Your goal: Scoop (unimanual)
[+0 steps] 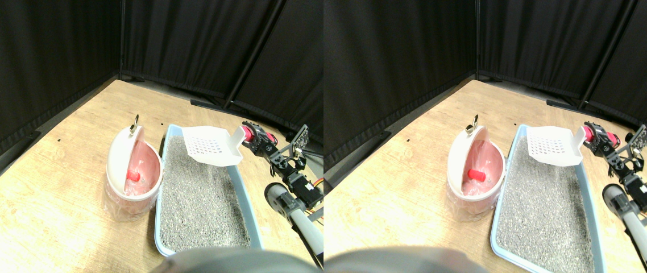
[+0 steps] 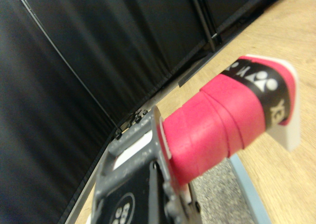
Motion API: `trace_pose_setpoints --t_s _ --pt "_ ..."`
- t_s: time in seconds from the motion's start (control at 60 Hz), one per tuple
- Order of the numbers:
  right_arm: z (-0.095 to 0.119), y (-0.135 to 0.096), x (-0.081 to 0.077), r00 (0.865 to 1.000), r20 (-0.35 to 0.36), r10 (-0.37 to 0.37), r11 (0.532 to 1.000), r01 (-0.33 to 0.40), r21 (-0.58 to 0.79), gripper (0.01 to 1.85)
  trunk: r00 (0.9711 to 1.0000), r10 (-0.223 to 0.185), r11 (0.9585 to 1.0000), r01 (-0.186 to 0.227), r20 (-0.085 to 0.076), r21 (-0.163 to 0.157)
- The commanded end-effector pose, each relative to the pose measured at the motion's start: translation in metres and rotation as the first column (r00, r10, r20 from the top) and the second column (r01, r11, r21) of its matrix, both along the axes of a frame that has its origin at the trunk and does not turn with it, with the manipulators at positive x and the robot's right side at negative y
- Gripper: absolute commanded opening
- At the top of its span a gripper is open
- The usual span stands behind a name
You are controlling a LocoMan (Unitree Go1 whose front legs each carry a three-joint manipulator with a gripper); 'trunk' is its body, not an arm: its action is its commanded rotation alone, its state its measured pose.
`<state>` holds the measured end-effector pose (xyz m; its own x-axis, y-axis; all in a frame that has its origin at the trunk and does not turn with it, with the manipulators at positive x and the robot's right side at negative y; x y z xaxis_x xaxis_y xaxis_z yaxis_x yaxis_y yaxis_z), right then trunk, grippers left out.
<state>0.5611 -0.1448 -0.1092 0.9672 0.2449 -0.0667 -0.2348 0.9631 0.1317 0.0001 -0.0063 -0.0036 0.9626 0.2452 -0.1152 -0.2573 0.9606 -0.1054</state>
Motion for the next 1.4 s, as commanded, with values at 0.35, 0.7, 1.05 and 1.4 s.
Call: trace_pose_setpoints --t_s 0.35,0.7,1.05,1.4 --pt "-0.024 -0.046 -0.015 0.994 0.06 -0.092 0.99 0.085 0.111 0.05 0.9932 -0.116 0.9931 0.116 -0.002 0.017" --pt "-0.051 -0.057 -0.027 0.991 -0.011 -0.13 0.982 0.131 0.134 0.05 0.9911 -0.133 0.9909 0.133 -0.011 0.022" --pt "-0.085 -0.053 -0.041 0.988 -0.082 -0.132 0.967 0.147 0.21 0.05 0.9916 -0.129 0.9915 0.129 -0.008 0.014" --pt "-0.112 -0.064 -0.05 0.954 -0.228 -0.196 0.961 0.233 0.151 0.05 0.9912 -0.132 0.9911 0.132 -0.012 0.012"
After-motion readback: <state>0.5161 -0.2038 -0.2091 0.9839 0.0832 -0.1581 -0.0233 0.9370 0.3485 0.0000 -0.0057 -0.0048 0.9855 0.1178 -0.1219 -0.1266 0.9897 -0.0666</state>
